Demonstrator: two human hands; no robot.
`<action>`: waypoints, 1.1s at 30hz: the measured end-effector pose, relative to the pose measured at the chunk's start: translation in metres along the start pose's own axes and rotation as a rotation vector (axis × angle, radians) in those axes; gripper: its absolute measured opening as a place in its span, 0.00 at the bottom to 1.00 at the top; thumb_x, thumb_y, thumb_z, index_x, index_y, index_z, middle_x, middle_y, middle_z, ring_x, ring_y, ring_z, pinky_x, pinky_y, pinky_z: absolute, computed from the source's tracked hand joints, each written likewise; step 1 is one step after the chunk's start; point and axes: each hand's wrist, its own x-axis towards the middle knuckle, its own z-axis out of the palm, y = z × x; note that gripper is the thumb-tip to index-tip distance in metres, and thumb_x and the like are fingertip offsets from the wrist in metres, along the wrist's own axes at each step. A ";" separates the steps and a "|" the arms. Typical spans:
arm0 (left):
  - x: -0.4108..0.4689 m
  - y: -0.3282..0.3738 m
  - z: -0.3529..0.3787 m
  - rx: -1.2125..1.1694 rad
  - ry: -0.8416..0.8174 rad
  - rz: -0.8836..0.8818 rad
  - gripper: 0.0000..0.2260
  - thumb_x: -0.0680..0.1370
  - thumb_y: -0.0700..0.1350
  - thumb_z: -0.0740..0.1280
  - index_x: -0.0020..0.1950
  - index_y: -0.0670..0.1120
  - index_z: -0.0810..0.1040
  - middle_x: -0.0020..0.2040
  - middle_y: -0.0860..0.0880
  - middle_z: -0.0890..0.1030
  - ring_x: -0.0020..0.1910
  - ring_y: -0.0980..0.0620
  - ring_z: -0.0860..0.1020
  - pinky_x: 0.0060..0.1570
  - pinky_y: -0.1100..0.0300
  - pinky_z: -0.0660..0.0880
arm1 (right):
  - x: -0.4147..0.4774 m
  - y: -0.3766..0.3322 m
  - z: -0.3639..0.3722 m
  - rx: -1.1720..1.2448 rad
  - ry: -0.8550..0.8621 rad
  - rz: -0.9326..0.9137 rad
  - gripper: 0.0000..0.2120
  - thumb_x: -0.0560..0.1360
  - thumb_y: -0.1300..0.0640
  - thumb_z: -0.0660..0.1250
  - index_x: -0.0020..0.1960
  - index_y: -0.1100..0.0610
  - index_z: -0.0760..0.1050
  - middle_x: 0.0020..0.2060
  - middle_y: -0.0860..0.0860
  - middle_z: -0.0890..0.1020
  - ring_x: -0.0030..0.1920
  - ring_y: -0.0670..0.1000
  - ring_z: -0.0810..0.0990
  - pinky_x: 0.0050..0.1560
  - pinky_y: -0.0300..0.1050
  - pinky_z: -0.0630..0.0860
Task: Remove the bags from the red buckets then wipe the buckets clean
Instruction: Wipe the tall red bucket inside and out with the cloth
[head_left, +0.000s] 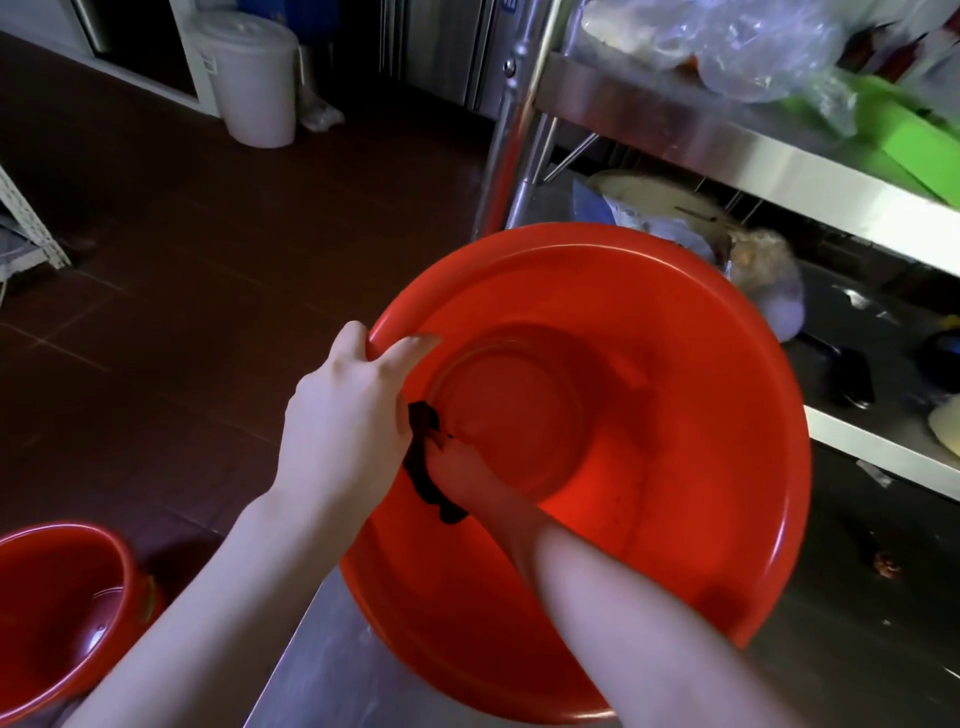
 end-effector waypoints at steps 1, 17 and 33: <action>0.000 0.000 0.000 0.002 -0.003 0.002 0.27 0.73 0.32 0.65 0.68 0.53 0.75 0.42 0.45 0.66 0.29 0.42 0.70 0.28 0.50 0.75 | -0.002 0.000 0.000 0.034 0.018 0.001 0.20 0.84 0.60 0.49 0.74 0.62 0.62 0.69 0.64 0.70 0.66 0.64 0.71 0.62 0.53 0.65; 0.008 -0.014 -0.004 -0.025 -0.045 0.021 0.26 0.74 0.35 0.64 0.68 0.58 0.74 0.44 0.47 0.68 0.33 0.41 0.74 0.33 0.50 0.76 | -0.042 0.087 -0.061 -1.155 -0.072 0.434 0.24 0.83 0.53 0.47 0.75 0.65 0.59 0.76 0.60 0.60 0.77 0.63 0.50 0.76 0.59 0.42; 0.005 -0.007 0.002 -0.022 0.017 0.018 0.29 0.70 0.31 0.66 0.65 0.56 0.77 0.41 0.46 0.67 0.28 0.43 0.71 0.28 0.56 0.72 | 0.039 0.037 -0.080 -0.818 0.194 -0.467 0.26 0.78 0.55 0.57 0.75 0.58 0.62 0.74 0.52 0.66 0.75 0.52 0.60 0.75 0.46 0.39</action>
